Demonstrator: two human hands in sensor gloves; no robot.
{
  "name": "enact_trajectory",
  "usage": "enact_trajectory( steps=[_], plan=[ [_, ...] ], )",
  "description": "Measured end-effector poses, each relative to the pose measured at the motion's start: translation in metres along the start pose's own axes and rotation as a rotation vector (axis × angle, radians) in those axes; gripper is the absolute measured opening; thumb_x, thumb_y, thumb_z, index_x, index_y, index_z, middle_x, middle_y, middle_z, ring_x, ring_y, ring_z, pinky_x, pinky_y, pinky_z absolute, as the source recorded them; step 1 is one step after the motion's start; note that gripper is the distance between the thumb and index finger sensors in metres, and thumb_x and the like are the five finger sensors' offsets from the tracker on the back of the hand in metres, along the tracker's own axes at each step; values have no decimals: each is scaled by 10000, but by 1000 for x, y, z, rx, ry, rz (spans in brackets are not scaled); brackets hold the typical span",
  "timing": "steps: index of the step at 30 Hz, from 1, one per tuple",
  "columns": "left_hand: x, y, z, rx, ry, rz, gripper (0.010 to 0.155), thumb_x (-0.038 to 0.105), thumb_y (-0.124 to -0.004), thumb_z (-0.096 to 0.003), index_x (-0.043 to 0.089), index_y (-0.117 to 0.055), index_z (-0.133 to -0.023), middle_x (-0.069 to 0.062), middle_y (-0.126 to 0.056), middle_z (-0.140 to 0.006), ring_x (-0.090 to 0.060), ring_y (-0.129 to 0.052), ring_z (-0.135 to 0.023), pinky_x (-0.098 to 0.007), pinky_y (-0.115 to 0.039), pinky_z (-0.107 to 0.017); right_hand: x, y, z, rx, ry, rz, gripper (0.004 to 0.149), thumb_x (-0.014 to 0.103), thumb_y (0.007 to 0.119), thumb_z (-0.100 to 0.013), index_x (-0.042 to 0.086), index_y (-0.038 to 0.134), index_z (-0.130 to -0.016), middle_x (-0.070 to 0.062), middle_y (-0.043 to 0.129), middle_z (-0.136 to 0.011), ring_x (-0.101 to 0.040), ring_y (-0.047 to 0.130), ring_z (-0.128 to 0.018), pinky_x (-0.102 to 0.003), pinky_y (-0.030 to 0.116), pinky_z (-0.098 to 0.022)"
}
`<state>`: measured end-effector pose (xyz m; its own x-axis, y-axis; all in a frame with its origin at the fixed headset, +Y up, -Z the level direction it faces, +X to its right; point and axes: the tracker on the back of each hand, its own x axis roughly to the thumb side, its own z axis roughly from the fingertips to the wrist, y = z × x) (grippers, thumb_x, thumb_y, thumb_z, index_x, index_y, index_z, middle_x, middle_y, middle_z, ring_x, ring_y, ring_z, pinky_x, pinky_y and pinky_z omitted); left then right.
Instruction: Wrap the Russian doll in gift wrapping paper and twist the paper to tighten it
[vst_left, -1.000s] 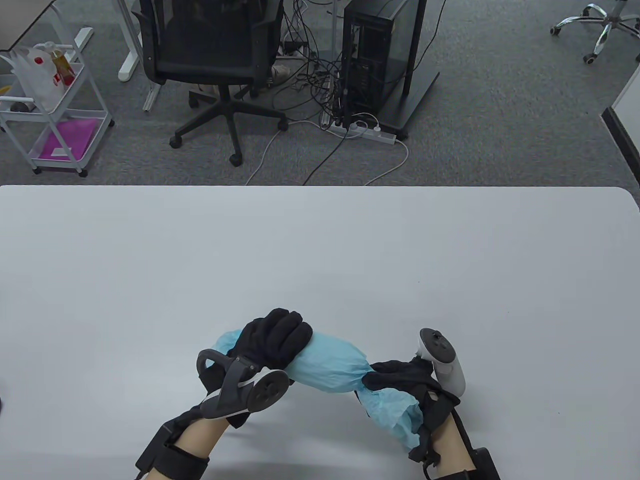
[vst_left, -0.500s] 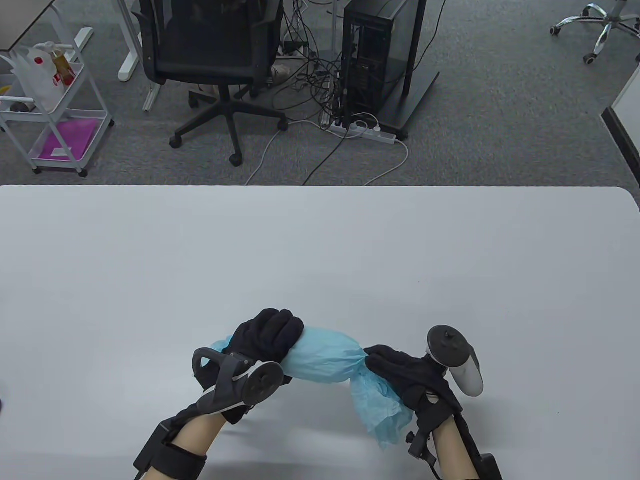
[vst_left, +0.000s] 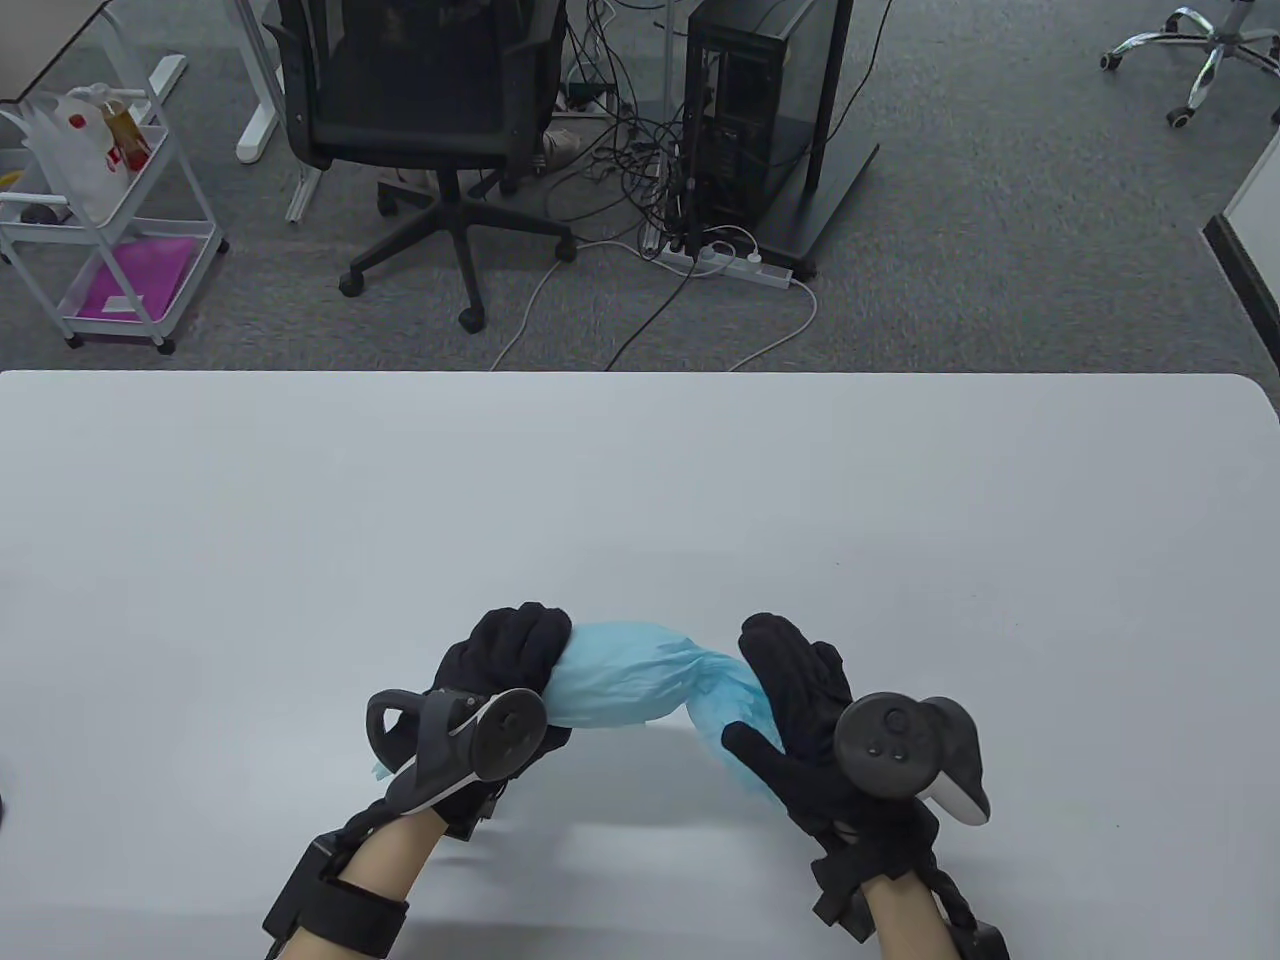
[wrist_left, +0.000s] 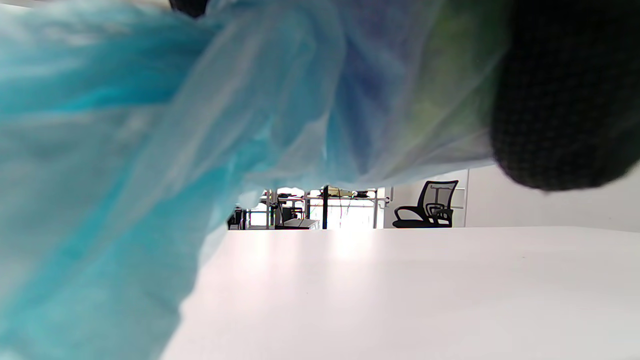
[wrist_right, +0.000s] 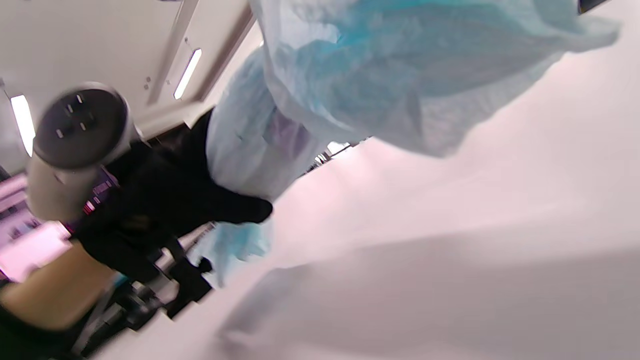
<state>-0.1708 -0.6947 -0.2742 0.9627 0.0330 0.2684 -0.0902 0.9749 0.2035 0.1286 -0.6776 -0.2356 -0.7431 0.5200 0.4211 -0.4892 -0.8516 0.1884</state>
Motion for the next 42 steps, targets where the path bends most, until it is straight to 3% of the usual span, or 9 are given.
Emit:
enact_trajectory(
  steps=[3, 6, 12, 17, 22, 26, 33, 38, 42],
  plan=[
    [-7, 0, -1, -10, 32, 36, 1107, 643, -980, -176, 424, -326, -1042, 173, -528, -1101, -179, -763, -1045, -377, -788, -706, 18, 15, -1, -30, 66, 396, 820, 636, 580, -568, 419, -62, -1030, 200, -42, -1215, -74, -31, -1219, -484, -57, -855],
    [-11, 0, -2, -32, 36, 95, 1109, 642, -983, -167, 412, -343, -1043, 161, -546, -1096, -189, -779, -1031, -381, -797, -691, 24, 26, -3, -66, 131, 647, 920, 663, 600, -556, 403, -172, -984, 198, -157, -1176, -74, -138, -1182, -486, -76, -845],
    [-7, 0, -5, -116, -29, 269, 1109, 637, -991, -157, 393, -375, -1046, 138, -576, -1087, -211, -804, -1007, -388, -810, -669, 7, 33, -6, -104, 254, 715, 1003, 635, 615, -582, 368, -301, -889, 164, -306, -1088, -131, -248, -1119, -496, -72, -838],
    [9, 0, -5, -172, -115, 326, 1107, 642, -988, -160, 376, -385, -1050, 123, -588, -1083, -225, -818, -993, -391, -817, -657, 0, 36, -4, -133, 263, 713, 962, 563, 575, -634, 339, -337, -844, 147, -332, -1057, -127, -185, -1147, -496, 5, -878],
    [18, -2, -2, -198, -157, 351, 1107, 643, -987, -163, 372, -385, -1051, 117, -587, -1083, -229, -818, -991, -394, -815, -656, 1, 28, 1, -190, 229, 612, 806, 463, 532, -683, 356, -232, -918, 179, -126, -1156, -76, 237, -1216, -488, 204, -930],
    [19, -2, 0, -149, -160, 235, 1106, 636, -987, -166, 389, -370, -1050, 133, -570, -1091, -218, -798, -1011, -397, -802, -672, 0, 14, 4, -183, 184, 440, 571, 378, 535, -706, 371, 81, -1051, 180, 327, -1196, -27, 646, -998, -445, 480, -871],
    [16, -2, 4, -32, -144, 16, 1104, 636, -978, -179, 451, -310, -1039, 197, -512, -1109, -158, -739, -1070, -392, -764, -729, -11, 10, -7, -26, 127, 69, 464, 345, 662, -636, 254, 447, -1038, 53, 744, -976, -62, 894, -602, -363, 801, -515],
    [18, -6, 6, -30, -165, -60, 1105, 626, -982, -186, 478, -283, -1030, 226, -475, -1120, -129, -705, -1099, -399, -739, -756, -29, 19, -15, 107, 108, -266, 524, 366, 734, -534, 100, 606, -967, -60, 901, -797, -90, 971, -392, -369, 862, -283],
    [22, -7, 7, -23, -180, -85, 1108, 627, -980, -188, 485, -270, -1027, 236, -463, -1121, -120, -695, -1108, -398, -730, -769, -41, 24, -18, 148, 126, -383, 517, 392, 754, -513, 74, 670, -913, -53, 959, -705, -54, 996, -302, -329, 888, -194]
  ],
)
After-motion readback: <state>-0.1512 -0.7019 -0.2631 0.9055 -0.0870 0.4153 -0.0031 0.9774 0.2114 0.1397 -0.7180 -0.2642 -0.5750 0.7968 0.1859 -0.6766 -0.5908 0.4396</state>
